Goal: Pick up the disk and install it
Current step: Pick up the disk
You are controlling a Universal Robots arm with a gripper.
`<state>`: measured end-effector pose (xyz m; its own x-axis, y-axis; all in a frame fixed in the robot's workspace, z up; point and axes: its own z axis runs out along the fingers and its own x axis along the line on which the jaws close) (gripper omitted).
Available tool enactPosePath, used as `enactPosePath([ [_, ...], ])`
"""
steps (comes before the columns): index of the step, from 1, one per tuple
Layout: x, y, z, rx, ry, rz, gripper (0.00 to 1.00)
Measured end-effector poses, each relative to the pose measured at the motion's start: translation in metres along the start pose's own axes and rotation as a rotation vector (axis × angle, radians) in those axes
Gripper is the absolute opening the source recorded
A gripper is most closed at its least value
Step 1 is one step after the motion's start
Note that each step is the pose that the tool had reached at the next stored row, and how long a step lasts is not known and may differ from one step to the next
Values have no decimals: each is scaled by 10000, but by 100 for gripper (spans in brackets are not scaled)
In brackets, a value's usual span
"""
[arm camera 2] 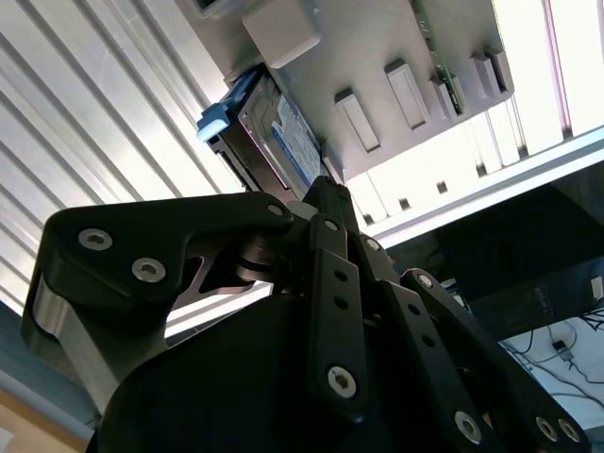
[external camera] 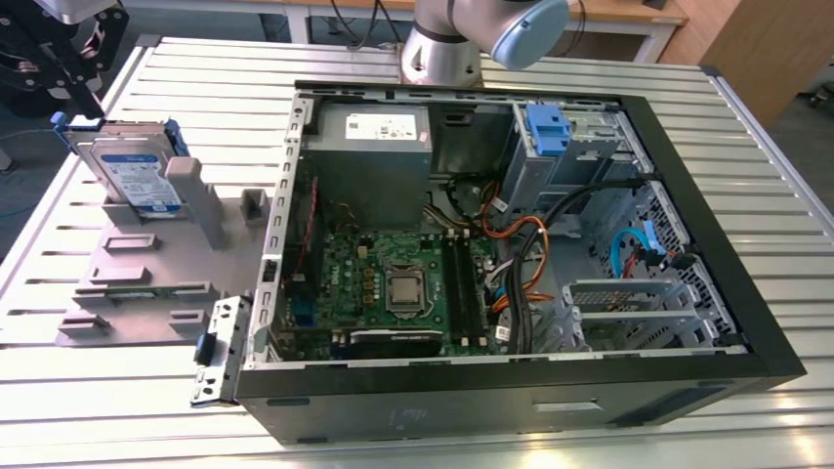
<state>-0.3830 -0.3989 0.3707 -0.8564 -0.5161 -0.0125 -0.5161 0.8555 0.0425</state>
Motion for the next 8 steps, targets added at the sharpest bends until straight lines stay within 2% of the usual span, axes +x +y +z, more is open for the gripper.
enactPosePath([
  [8, 0, 0, 0, 0, 2, -44, 11],
])
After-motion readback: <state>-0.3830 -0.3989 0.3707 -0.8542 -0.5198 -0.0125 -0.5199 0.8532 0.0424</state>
